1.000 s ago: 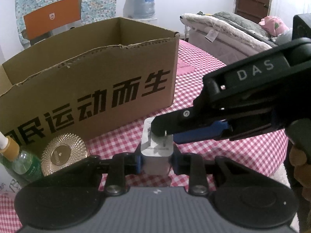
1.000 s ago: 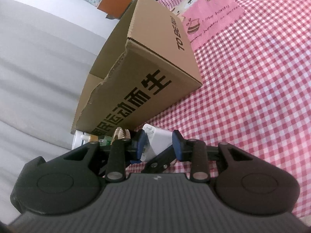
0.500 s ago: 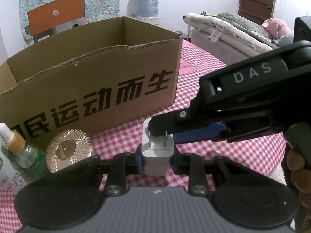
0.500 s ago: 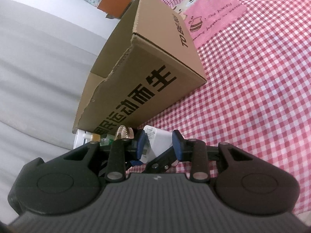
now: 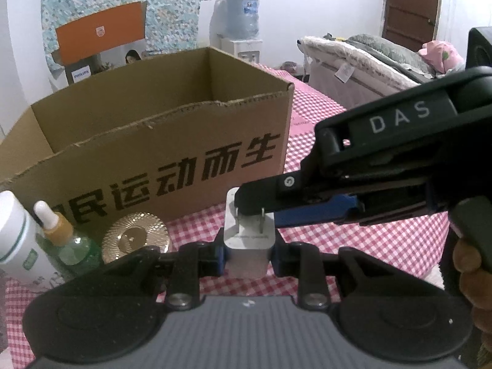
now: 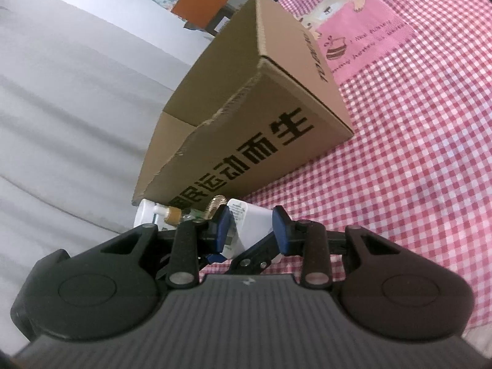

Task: Organize rigid objects
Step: 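Carry the white charger into the box and open the right gripper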

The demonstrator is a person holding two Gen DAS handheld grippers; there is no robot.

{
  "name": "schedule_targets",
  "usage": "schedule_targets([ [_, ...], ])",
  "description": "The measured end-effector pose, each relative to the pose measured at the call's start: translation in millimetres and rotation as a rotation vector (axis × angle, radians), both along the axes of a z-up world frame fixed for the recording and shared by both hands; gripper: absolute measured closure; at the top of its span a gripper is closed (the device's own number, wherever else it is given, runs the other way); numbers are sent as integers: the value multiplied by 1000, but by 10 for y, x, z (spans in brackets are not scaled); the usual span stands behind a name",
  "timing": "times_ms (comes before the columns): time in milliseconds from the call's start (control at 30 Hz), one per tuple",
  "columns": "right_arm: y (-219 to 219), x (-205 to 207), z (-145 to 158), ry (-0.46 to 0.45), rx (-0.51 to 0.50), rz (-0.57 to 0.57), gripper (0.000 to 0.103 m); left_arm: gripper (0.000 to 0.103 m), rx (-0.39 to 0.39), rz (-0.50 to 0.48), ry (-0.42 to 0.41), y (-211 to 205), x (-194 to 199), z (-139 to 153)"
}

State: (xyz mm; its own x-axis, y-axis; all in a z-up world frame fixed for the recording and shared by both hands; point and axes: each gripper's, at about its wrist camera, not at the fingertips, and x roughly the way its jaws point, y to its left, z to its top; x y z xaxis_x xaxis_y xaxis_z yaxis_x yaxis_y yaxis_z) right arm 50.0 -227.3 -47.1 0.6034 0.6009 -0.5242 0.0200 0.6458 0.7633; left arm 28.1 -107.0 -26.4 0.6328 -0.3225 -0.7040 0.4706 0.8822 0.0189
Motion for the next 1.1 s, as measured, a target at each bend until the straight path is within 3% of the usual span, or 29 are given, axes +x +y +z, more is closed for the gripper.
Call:
schedule_targets([
  [400,153,10,355,-82,-36,42,72,75,-18,44,-80,119,-183,317],
  [700,289,375,937,-199,-120,111,72,75,-61,87,-148,196,161,831],
  [867,332,890,1160,-193,-177,157,72,75,-99,126,-98,204,661,982],
  [1100,339,1811,1091,-59,-196,211,73,75,-105,206,50,219,1457,849],
])
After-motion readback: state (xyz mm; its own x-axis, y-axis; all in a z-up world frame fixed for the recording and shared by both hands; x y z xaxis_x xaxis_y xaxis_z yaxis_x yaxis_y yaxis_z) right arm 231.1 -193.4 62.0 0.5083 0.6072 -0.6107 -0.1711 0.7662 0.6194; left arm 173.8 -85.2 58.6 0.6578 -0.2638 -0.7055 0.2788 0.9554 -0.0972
